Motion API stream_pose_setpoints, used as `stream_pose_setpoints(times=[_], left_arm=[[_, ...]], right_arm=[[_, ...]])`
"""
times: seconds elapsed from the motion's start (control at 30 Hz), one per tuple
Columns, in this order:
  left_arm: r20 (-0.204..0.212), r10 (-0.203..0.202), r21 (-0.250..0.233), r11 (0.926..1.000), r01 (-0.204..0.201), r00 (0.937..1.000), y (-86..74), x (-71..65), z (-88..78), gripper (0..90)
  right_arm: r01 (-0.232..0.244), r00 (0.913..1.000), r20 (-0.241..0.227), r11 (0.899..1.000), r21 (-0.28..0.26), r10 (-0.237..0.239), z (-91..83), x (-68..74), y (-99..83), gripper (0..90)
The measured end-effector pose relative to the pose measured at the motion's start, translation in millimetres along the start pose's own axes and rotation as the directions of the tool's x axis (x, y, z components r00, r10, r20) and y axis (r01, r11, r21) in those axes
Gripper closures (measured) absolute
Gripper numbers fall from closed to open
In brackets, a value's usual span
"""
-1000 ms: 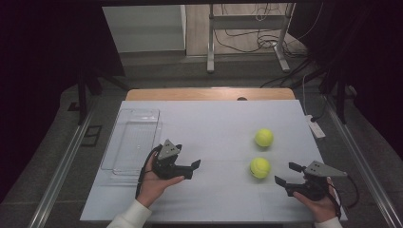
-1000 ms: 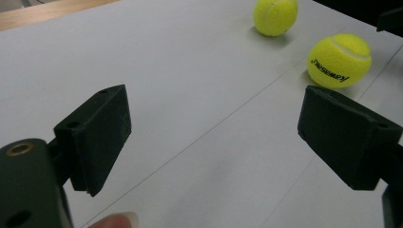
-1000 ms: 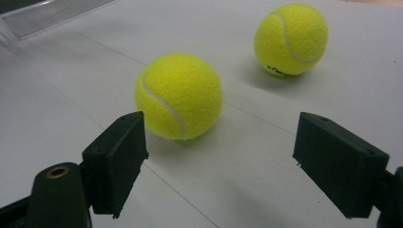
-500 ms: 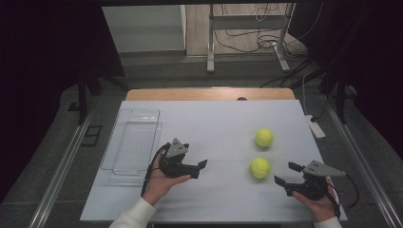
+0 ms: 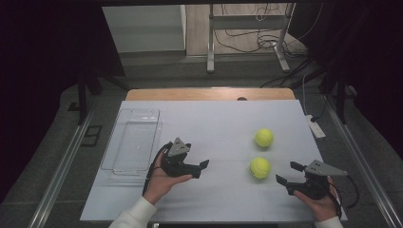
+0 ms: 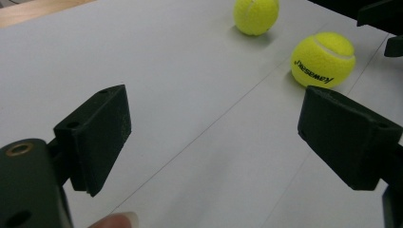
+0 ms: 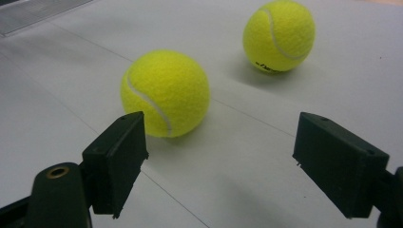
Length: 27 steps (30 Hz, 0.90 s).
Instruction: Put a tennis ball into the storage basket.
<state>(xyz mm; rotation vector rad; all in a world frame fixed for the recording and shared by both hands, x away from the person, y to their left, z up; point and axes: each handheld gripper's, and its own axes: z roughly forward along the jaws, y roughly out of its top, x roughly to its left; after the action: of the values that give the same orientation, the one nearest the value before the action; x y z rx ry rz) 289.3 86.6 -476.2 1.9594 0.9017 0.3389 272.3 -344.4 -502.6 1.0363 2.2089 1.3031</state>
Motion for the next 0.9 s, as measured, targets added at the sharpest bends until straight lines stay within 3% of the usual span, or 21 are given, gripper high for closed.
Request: stream_pose_setpoints(times=[0.4,0.9], left_arm=[[0.029,0.026,0.024,0.9994,-0.027,0.9993,4.8,-8.0,12.9,11.4],[0.064,0.017,0.028,0.9994,-0.018,0.9978,11.4,-13.6,23.1,11.3]], right_arm=[[0.015,0.9997,-0.019,1.000,0.011,-0.015,5.5,1.8,2.1,18.5],[0.025,0.9990,-0.038,0.999,0.021,-0.024,10.0,2.3,2.7,18.0]])
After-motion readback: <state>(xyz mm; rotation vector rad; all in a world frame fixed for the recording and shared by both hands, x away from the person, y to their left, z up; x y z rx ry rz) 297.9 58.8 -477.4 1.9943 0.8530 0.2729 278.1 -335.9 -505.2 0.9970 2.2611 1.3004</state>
